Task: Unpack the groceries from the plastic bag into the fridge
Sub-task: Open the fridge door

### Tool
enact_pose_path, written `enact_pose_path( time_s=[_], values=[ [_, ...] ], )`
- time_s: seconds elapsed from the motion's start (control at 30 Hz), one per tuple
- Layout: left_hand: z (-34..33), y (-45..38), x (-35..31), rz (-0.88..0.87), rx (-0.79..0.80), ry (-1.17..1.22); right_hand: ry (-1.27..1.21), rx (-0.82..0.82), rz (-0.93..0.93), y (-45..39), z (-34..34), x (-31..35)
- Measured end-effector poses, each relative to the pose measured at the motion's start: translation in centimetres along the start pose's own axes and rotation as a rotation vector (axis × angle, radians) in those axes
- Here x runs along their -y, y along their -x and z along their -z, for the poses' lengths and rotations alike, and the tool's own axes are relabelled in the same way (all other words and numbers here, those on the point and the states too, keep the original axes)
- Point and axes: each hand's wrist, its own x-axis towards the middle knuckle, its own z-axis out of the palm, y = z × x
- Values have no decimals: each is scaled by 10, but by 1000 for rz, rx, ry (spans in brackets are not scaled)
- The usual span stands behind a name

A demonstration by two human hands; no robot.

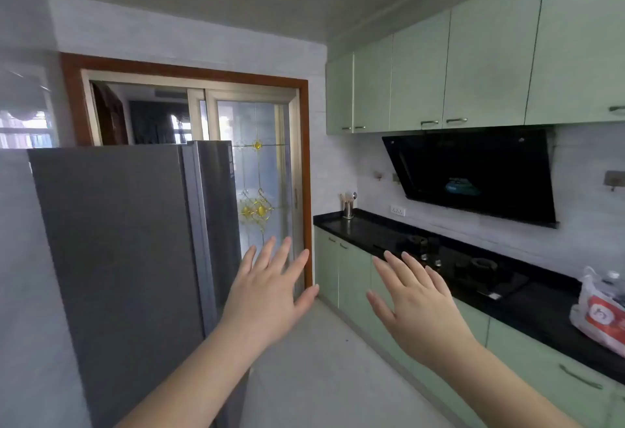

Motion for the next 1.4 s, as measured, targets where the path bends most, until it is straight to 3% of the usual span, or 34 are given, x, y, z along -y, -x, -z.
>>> enact_pose_path(
  time_s=[0.3, 0.5, 0.8, 1.17, 1.4],
  values=[
    [-58, -49, -37, -68, 194, -112, 4, 85, 34, -28, -38, -88],
    [-76, -61, -30, -16, 228, -139, -20, 50, 89, -67, -65, -92],
    [-121, -77, 35, 92, 285, -147, -129, 62, 163, -142, -121, -35],
    [-176, -126, 186, 193, 232, -141, -127, 40, 201, -271, -193, 83],
    [-230, -152, 240, 261, 168, -226, -172, 70, 263, -336, -237, 118]
  ],
)
